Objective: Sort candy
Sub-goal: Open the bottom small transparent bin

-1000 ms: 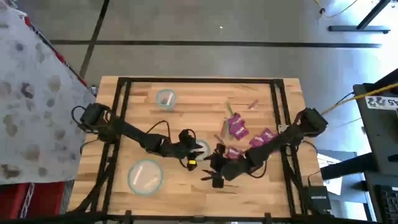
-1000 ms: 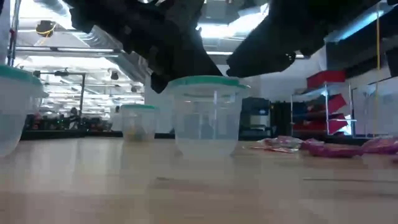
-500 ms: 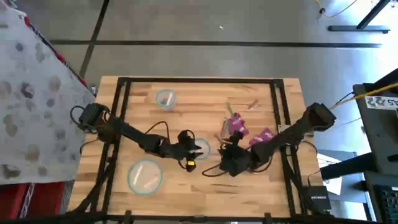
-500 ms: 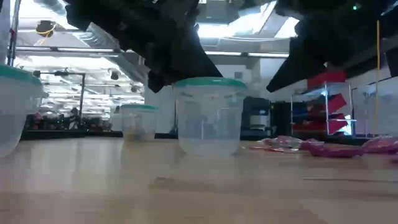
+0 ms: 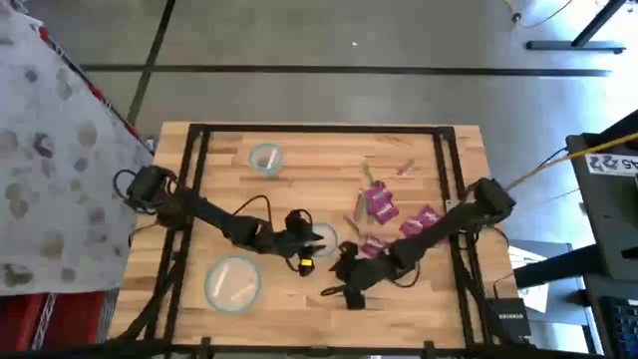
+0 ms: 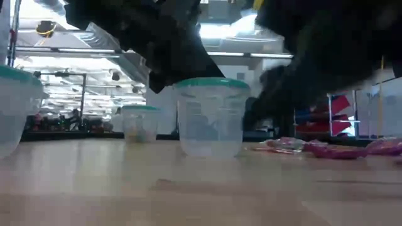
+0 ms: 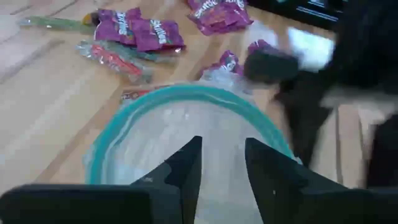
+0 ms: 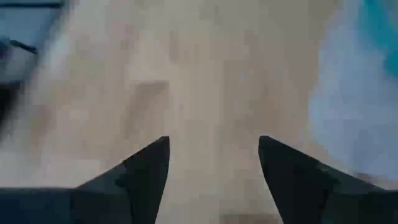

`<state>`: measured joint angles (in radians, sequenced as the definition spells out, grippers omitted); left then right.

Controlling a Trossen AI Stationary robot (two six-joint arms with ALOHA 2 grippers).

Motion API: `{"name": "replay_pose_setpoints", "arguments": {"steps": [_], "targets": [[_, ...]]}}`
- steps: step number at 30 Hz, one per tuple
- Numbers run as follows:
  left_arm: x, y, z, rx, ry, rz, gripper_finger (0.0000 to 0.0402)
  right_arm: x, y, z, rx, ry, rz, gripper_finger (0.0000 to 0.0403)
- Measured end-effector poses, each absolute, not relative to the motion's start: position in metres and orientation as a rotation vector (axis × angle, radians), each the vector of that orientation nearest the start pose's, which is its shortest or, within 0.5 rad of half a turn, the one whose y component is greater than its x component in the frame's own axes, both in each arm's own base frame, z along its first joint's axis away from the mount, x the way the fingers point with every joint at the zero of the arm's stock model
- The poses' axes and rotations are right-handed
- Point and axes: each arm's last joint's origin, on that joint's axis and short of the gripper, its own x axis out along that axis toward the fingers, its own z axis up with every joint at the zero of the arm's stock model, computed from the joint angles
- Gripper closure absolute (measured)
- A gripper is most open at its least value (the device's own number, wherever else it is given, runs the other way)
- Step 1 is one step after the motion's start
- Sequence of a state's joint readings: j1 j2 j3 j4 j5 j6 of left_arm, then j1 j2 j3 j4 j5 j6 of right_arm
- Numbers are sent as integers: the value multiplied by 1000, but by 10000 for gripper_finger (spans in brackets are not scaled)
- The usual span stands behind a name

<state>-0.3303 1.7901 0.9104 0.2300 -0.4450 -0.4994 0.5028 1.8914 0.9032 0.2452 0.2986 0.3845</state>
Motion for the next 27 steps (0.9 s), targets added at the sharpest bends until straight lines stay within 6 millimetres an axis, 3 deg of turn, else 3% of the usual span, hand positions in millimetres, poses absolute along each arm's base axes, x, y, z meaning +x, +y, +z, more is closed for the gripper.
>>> {"name": "replay_pose_setpoints", "arguments": {"steps": [5, 8, 18, 22, 27], "targets": [[338, -106, 154, -239, 554, 256, 294, 317, 162, 123, 20, 678, -30, 169], [338, -107, 154, -246, 553, 258, 294, 316, 160, 136, -19, 649, -49, 169], [337, -110, 154, -244, 551, 255, 294, 300, 148, 142, -131, 759, -168, 169], [337, -110, 154, -244, 552, 253, 294, 298, 148, 139, -70, 733, -130, 169], [337, -110, 154, -245, 552, 252, 294, 300, 155, 134, 53, 579, -31, 169]]}}
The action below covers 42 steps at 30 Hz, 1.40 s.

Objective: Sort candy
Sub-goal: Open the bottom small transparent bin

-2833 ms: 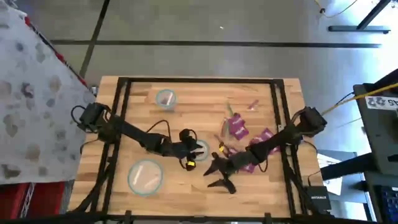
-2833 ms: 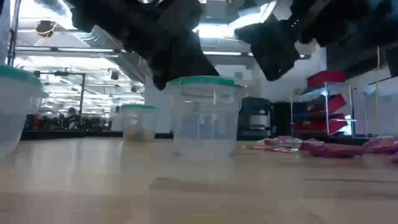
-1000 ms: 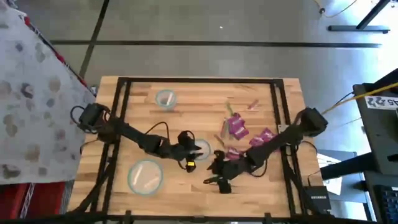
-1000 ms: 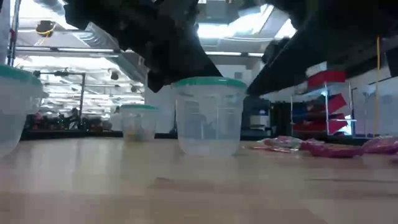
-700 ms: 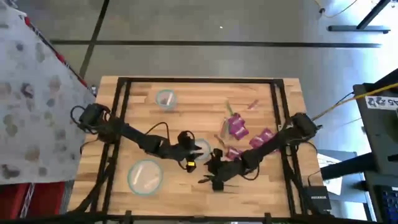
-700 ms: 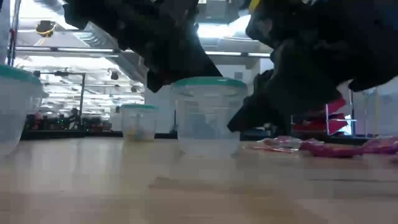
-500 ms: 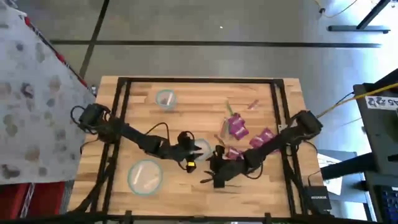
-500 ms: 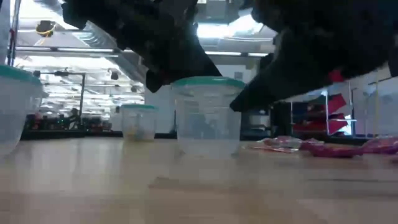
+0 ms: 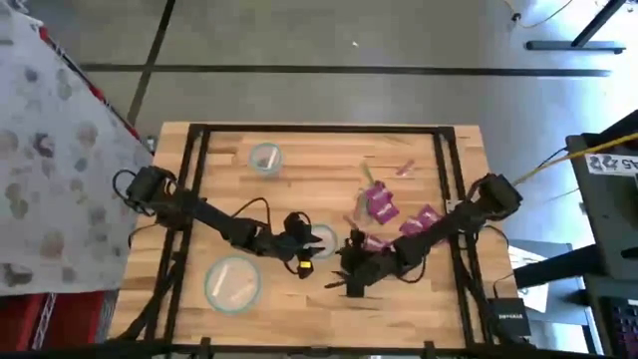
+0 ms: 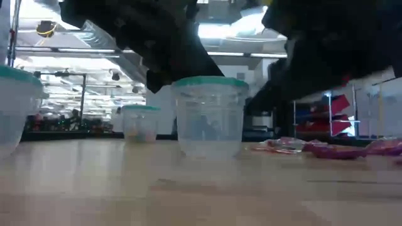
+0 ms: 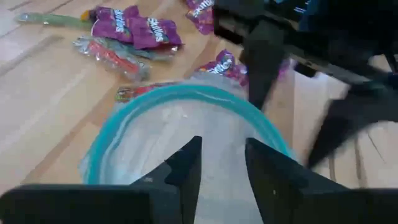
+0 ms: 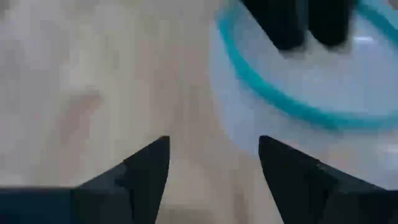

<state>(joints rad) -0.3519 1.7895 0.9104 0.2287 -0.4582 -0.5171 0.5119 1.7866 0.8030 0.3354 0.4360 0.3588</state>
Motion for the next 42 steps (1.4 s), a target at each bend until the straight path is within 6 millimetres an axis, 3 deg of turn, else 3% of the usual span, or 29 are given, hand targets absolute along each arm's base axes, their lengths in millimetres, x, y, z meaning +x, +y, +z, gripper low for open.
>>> {"name": "replay_pose_setpoints", "arguments": {"steps": [10, 19, 28, 34, 42], "targets": [[336, -110, 153, -232, 552, 276, 294, 313, 160, 106, 136, 398, -70, 169], [337, -109, 148, -218, 548, 321, 294, 320, 162, 96, 175, 254, -80, 169], [338, -109, 147, -217, 545, 330, 294, 321, 173, 102, 72, 223, 218, 181], [337, -111, 147, -237, 541, 334, 294, 315, 165, 97, -22, 385, 48, 219], [335, -117, 148, -263, 527, 324, 294, 300, 149, 118, -188, 495, -241, 255]]}}
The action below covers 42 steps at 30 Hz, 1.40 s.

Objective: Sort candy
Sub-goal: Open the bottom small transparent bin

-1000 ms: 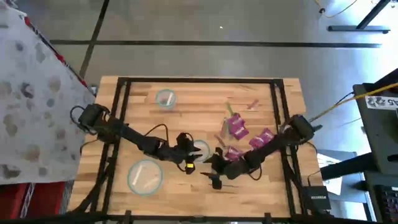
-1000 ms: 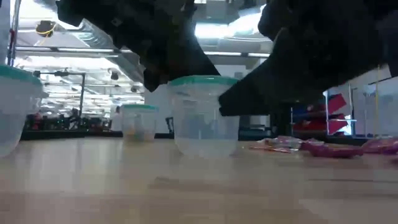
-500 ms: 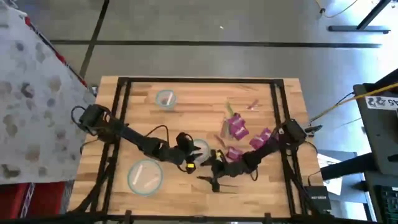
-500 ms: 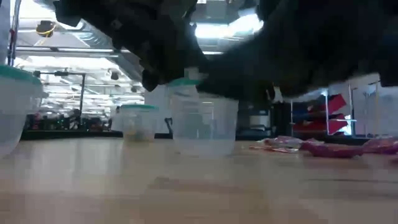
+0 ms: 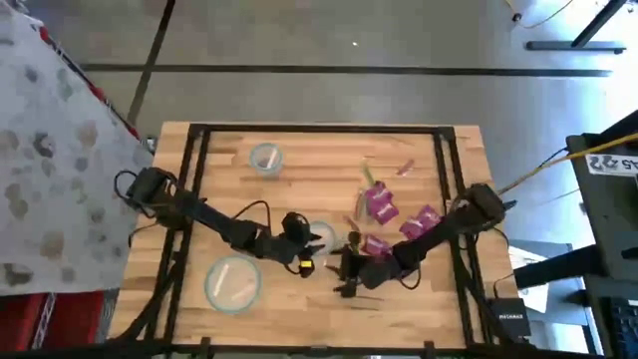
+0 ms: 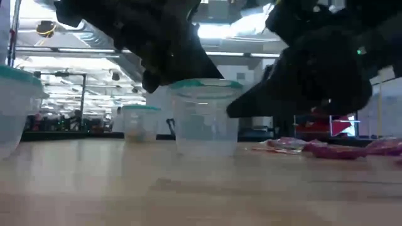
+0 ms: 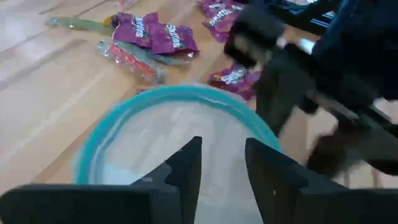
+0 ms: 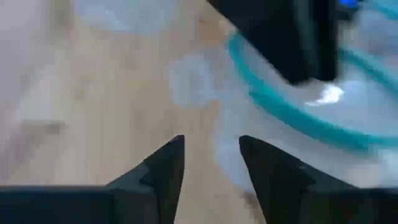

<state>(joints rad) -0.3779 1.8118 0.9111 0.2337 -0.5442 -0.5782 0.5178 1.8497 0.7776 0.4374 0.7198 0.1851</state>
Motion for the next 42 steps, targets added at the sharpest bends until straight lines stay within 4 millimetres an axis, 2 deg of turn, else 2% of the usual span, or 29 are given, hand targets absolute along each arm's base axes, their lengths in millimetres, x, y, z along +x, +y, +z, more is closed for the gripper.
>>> {"name": "replay_pose_setpoints", "arguments": {"steps": [7, 12, 17, 22, 26, 32, 42], "targets": [[336, -118, 148, -281, 528, 312, 294, 277, 131, 131, -289, 617, -470, 263], [336, -118, 148, -282, 528, 311, 294, 266, 125, 139, -224, 651, -520, 263], [336, -118, 148, -279, 528, 310, 294, 274, 137, 139, -23, 704, -248, 263], [336, -118, 148, -276, 526, 311, 294, 284, 148, 126, 111, 670, -63, 262], [336, -118, 149, -276, 522, 313, 294, 294, 154, 116, 148, 582, -21, 262], [336, -118, 149, -270, 517, 310, 294, 306, 161, 116, 156, 416, 51, 262], [336, -118, 149, -274, 514, 310, 294, 310, 155, 118, 248, 336, -111, 262]]}}
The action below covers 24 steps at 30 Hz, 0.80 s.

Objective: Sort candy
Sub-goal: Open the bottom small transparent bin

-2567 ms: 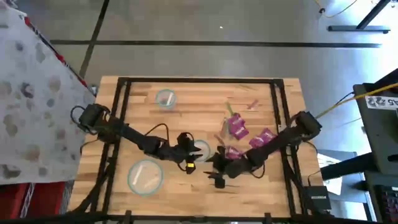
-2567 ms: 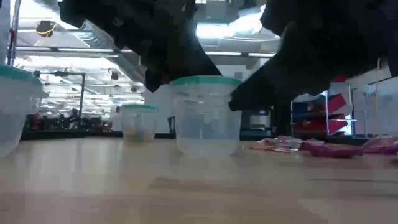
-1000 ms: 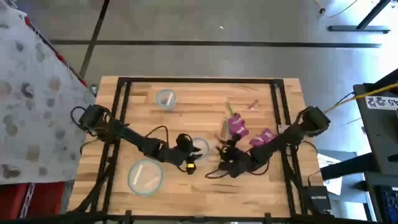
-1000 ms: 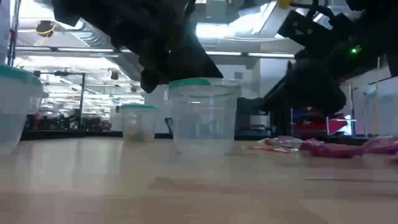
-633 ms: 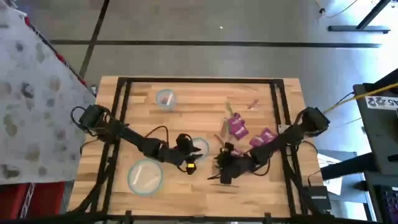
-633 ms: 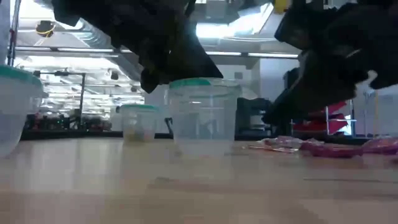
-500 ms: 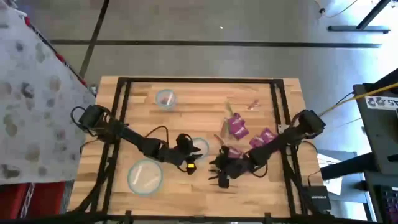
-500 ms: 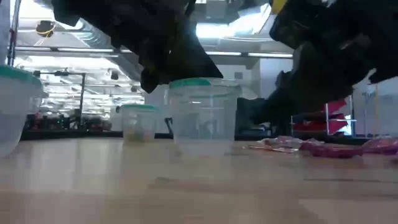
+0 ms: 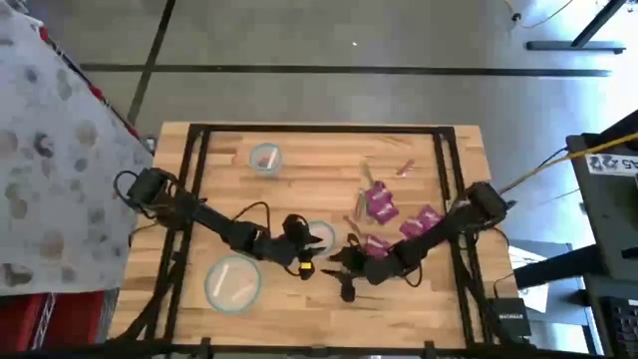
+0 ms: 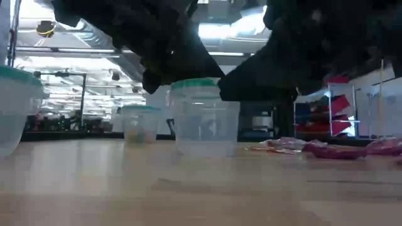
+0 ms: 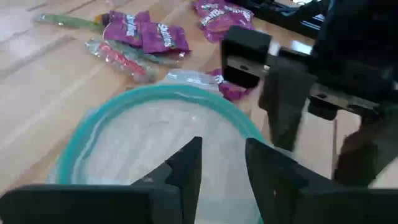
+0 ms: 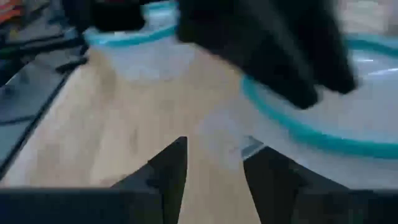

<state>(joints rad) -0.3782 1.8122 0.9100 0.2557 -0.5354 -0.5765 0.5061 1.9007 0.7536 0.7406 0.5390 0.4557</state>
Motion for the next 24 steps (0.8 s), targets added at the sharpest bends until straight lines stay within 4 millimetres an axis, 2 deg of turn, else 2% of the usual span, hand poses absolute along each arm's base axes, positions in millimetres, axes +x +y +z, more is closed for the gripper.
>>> {"name": "replay_pose_setpoints", "arguments": {"steps": [7, 9, 14, 20, 24], "targets": [[336, -118, 149, -279, 511, 311, 294, 314, 148, 119, 315, 328, -106, 272], [336, -118, 149, -279, 510, 311, 294, 315, 147, 119, 324, 333, -103, 296], [337, -120, 153, -303, 498, 276, 294, 313, 144, 119, 325, 398, -73, 387], [340, -120, 169, -267, 480, 243, 294, 305, 137, 134, 287, 492, -83, 378], [346, -123, 179, -203, 476, 217, 294, 296, 132, 149, 273, 562, -42, 389]]}}
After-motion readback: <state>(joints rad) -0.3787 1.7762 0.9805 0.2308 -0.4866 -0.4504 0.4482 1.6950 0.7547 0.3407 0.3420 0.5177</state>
